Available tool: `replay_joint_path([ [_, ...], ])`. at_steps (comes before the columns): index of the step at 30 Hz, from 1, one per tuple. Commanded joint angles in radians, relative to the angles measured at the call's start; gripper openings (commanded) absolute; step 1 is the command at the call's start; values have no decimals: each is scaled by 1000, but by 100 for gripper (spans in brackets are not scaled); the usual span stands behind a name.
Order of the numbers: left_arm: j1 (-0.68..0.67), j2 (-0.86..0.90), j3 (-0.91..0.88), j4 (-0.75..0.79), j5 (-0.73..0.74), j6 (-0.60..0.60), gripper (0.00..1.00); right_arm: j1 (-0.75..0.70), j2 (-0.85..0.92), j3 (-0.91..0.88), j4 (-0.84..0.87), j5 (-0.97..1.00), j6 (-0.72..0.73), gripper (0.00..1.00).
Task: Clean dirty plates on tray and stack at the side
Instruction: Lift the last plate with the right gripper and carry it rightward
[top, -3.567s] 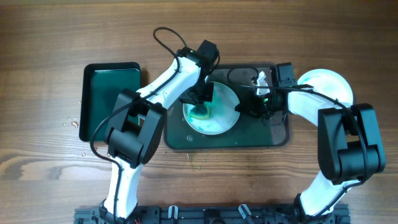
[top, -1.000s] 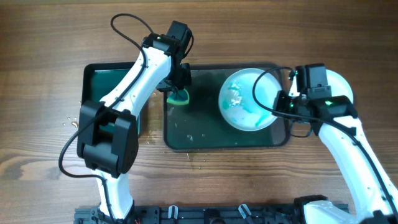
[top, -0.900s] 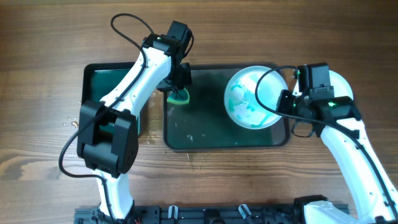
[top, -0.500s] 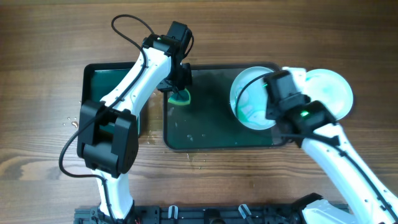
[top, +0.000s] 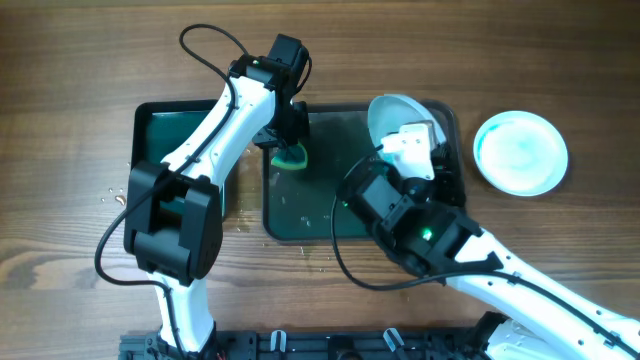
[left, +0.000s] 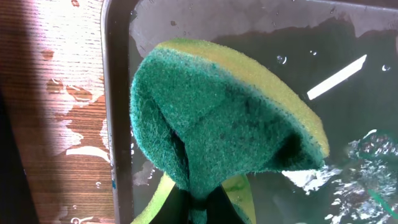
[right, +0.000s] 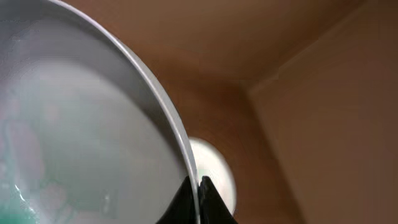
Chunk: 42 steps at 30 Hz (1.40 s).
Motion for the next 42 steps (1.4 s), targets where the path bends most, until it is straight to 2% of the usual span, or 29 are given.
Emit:
replay_joint_path([
  [1,-4,10,-8,0,16,5,4,21,-17,27,87,237,-176,4],
  [6,-4,10,-8,0,16,4,4,21,-18,26,242,244,-345,4],
  [10,-4,10,-8,0,16,5,4,21,-17,26,296,210,-344,4],
  [15,-4,10,-8,0,16,4,4,14,-17,16,280,14,-330,4],
  [18,-4,10,-8,0,17,4,4,-10,-17,2,229,-108,-209,4],
  [22,-4,10,-8,0,17,5,4,-114,-13,-2,85,-423,114,4],
  [23,-4,10,-8,0,16,5,4,-190,-9,-2,42,-562,211,4],
  [24,-4,10,-8,0,16,4,4,-241,-9,-2,29,-649,232,4],
  [27,-4,10,-8,1,16,5,4,-414,-9,-2,31,-899,231,4],
  [34,-4,10,-8,4,16,4,4,-863,-6,-2,58,-1281,211,4],
  [42,-4,10,-8,9,16,5,4,-1296,63,-3,60,-1313,250,4],
])
